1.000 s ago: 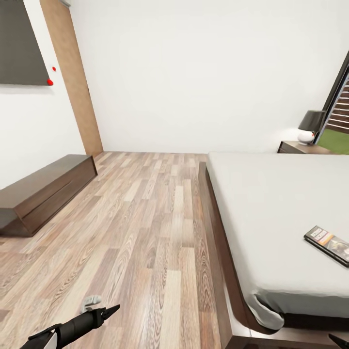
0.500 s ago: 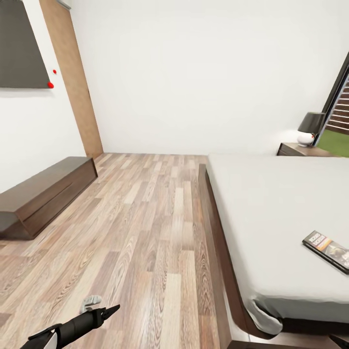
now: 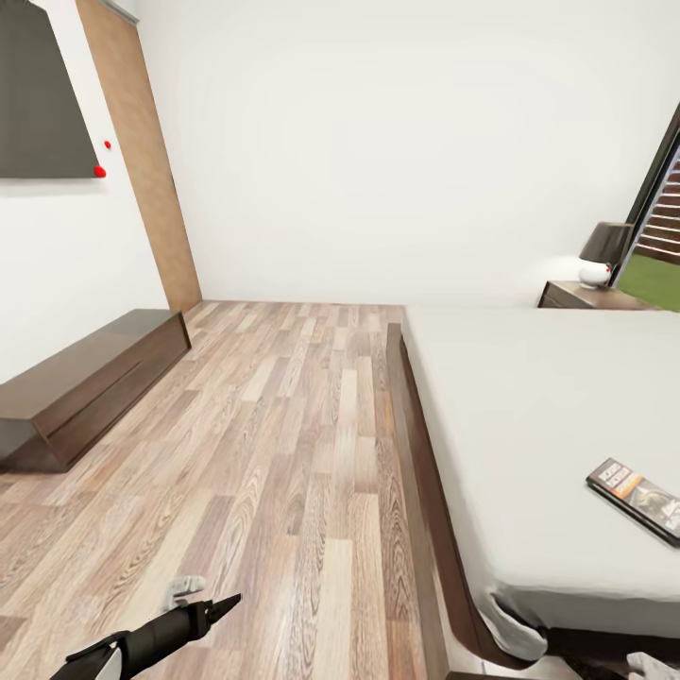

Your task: In the bedroom, move the book from the bed onto either nightstand, and place the two sandals side by side next to the bed.

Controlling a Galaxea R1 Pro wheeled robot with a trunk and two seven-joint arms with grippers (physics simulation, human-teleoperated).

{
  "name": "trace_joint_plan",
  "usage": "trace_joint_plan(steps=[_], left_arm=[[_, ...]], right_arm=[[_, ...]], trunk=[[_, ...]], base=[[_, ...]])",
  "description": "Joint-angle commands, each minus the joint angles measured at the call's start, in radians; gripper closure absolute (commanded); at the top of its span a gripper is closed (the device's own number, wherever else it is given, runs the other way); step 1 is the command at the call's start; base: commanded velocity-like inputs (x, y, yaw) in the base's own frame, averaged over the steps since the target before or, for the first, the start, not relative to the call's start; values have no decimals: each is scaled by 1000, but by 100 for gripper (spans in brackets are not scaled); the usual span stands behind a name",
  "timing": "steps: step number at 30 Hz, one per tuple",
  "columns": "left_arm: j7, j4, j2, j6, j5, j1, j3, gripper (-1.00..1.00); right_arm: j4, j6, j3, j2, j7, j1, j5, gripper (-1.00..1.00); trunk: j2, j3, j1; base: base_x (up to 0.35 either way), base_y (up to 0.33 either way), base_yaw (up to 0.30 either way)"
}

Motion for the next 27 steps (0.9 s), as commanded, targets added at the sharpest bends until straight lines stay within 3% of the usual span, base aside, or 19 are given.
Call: trace_joint_plan(steps=[1,3,5,9,16,19,20,21,27], left_arm=[[0,-1,-6,8,-9,-1,9,-100],[32,-1,-29,8,-10,-1,8,-100],[65,-1,-41,8,-11,-1,8,-100],[117,-1,-54,8,-12,-1,6,-100],[140,25,-69,0,-12,0,7,-100],[171,93,-70,-59,-13,1,5,-100],[195,118,-72,-96,-14,1,3,-100],[265,159,-88,-160,-14,1,-6,-100],[471,200,-164,-252,-14,2,-73,-100]], right_arm=[[5,-19,-11,21,-23,-2,5,-100],[5,-70,-11,88,-131,-1,9,-100],[5,-110,-11,129,-206,-1,10,-100],[5,-188,-10,183,-301,0,12,-100],[5,-216,-11,196,-327,0,11,-100],[6,-217,-11,197,-332,0,10,-100],[6,-218,-11,198,-338,0,10,-100],[6,-219,-11,198,-347,0,10,-100],[5,-218,-10,197,-351,0,11,-100]], trunk=[[7,2,-4],[21,9,-12],[35,15,-19],[63,27,-35],[112,49,-62],[133,59,-73],[140,62,-77],[147,65,-81],[189,84,-104]], base=[[0,0,0],[0,0,0],[0,0,0],[0,0,0],[0,0,0],[0,0,0],[0,0,0],[0,0,0],[0,0,0]])
